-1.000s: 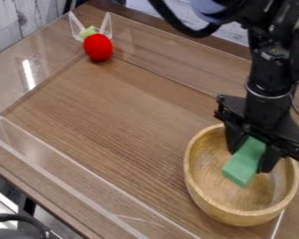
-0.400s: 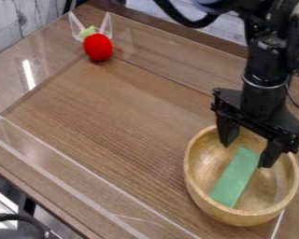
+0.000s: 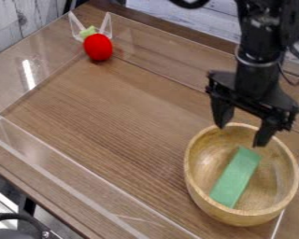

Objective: Put the green object in the brown bowl

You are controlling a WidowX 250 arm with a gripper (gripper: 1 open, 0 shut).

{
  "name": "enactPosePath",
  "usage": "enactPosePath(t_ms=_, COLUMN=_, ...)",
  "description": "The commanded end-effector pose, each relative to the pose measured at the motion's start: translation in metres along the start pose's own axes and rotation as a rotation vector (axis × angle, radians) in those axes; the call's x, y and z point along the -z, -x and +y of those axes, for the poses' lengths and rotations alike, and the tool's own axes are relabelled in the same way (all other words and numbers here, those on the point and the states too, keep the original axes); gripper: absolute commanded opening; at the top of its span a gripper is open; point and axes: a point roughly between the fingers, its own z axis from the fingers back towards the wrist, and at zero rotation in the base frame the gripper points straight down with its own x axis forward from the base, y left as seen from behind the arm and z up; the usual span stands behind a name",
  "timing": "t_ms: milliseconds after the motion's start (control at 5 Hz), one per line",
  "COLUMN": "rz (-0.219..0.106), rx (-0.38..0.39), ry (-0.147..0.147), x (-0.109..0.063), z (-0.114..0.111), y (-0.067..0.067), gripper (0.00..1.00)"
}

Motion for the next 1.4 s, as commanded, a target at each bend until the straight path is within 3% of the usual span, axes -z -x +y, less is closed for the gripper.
enactPosePath(t_ms=0, rz=-0.097, rx=0.007, ry=-0.001, x=-0.043, z=0.016, y=-0.022, gripper=1.0)
enactPosePath(t_ms=200, rz=-0.113, rx=-0.012, ry=-0.013, x=-0.063, z=0.04, y=-0.037, gripper=1.0)
enactPosePath(t_ms=400, rz=-0.112, rx=-0.027, ry=-0.025, x=-0.06, z=0.057, y=-0.053, gripper=1.0)
enactPosePath(t_ms=1200, rz=-0.1, rx=-0.127, ry=-0.077, x=-0.058, z=0.058, y=-0.076, gripper=1.0)
